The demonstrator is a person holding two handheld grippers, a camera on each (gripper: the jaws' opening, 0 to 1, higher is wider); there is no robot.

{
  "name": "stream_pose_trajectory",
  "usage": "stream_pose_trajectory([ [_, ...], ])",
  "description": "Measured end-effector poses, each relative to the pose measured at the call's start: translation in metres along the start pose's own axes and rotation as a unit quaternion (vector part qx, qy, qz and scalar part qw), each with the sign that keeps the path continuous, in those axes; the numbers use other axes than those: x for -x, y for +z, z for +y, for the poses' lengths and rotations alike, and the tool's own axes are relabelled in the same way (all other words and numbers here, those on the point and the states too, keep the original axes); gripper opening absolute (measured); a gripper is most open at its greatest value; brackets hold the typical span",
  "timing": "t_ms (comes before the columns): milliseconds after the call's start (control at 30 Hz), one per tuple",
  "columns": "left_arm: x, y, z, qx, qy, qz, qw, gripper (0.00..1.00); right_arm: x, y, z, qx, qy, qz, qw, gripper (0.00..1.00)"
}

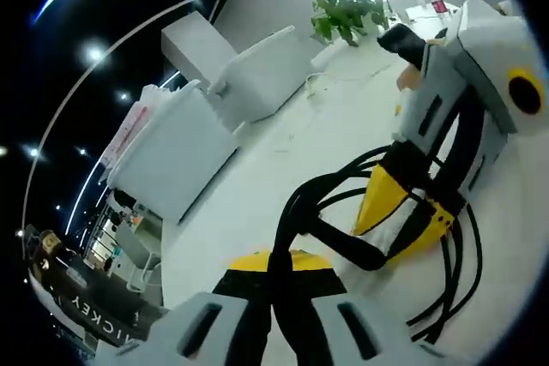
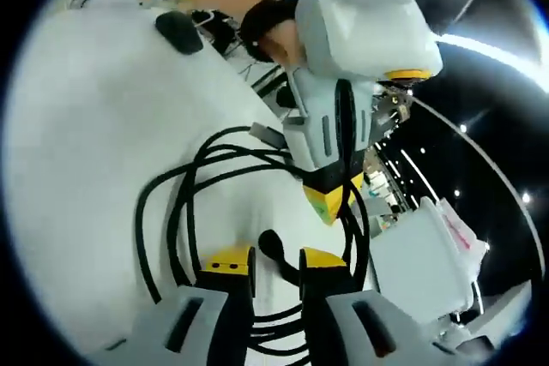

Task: Coil the Type-C to USB data cable on the desktop and secure it with Velcro straps.

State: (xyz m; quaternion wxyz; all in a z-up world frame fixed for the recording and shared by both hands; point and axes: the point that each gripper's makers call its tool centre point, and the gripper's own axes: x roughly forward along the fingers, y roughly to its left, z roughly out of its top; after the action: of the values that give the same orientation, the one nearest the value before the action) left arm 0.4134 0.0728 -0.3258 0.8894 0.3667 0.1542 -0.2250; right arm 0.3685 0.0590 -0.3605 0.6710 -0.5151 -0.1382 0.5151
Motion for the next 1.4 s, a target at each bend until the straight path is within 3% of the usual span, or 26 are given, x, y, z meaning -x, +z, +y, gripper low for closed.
stream_pose_trajectory([
  [100, 0.002, -0.003, -0.001, 0.006, -0.001, 0.001, 1.0000, 0.05, -0.014, -0.003, -0.002, 0.013, -0.001, 0.013, 0.9998, 0.07],
  [167, 0.004, -0.004, -0.002, 0.008, -0.002, 0.000, 1.0000, 0.05, -0.018, -0.005, -0.004, 0.073, -0.004, 0.033, 0.9968, 0.02],
  [233, 0.007, -0.002, -0.005, 0.014, -0.003, -0.003, 0.9999, 0.05, -0.012, -0.002, 0.001, 0.071, -0.007, 0.024, 0.9972, 0.02],
  [300, 0.011, 0.006, -0.019, 0.042, -0.025, -0.019, 0.9986, 0.05, -0.001, 0.003, 0.002, 0.072, -0.019, 0.010, 0.9972, 0.01],
  [367, 0.014, 0.014, -0.034, 0.063, -0.042, -0.028, 0.9967, 0.05, 0.018, 0.006, 0.006, 0.092, -0.031, 0.005, 0.9952, 0.01],
  [467, 0.017, 0.031, -0.064, 0.060, -0.061, -0.039, 0.9955, 0.05, 0.058, 0.006, 0.021, 0.096, -0.039, -0.004, 0.9946, 0.01],
  [633, 0.019, 0.074, -0.131, 0.093, -0.133, -0.080, 0.9835, 0.05, 0.125, 0.001, 0.037, 0.078, -0.061, 0.000, 0.9951, 0.01],
  [833, 0.017, 0.125, -0.200, 0.085, -0.200, -0.103, 0.9707, 0.05, 0.203, -0.017, 0.049, 0.041, -0.080, 0.024, 0.9956, 0.01],
  [933, 0.012, 0.142, -0.217, 0.067, -0.217, -0.106, 0.9680, 0.05, 0.227, -0.029, 0.052, 0.017, -0.087, 0.033, 0.9955, 0.01],
  [1067, 0.005, 0.158, -0.245, 0.048, -0.242, -0.103, 0.9636, 0.06, 0.246, -0.040, 0.053, -0.004, -0.095, 0.040, 0.9947, 0.01],
  [1400, -0.001, 0.155, -0.256, 0.050, -0.256, -0.108, 0.9593, 0.15, 0.253, -0.046, 0.068, -0.036, -0.075, 0.027, 0.9962, 0.01],
])
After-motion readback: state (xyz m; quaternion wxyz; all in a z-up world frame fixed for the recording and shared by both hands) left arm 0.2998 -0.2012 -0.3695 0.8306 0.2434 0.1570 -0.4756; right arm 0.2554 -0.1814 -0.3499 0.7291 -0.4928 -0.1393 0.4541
